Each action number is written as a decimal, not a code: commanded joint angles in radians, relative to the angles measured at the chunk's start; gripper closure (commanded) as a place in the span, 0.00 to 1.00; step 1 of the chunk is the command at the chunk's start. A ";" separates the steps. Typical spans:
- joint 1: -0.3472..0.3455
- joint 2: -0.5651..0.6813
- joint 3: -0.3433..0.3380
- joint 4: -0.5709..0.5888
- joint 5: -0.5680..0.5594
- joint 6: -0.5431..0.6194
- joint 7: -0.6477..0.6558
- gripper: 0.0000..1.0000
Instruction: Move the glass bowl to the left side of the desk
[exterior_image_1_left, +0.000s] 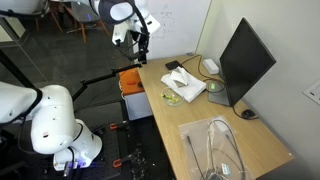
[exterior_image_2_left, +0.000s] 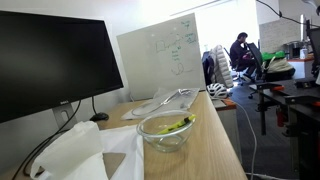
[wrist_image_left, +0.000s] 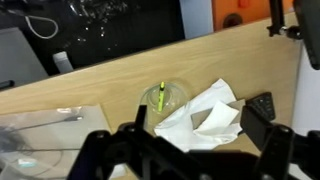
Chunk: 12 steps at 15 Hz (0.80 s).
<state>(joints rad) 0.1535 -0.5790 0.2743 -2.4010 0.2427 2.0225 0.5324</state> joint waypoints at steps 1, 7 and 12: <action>-0.010 -0.001 0.008 0.003 0.005 -0.005 -0.004 0.00; -0.023 0.037 -0.007 -0.018 0.028 0.090 -0.008 0.00; -0.088 0.207 -0.056 -0.079 0.013 0.304 -0.017 0.00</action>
<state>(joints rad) 0.0906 -0.4667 0.2372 -2.4606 0.2404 2.2222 0.5277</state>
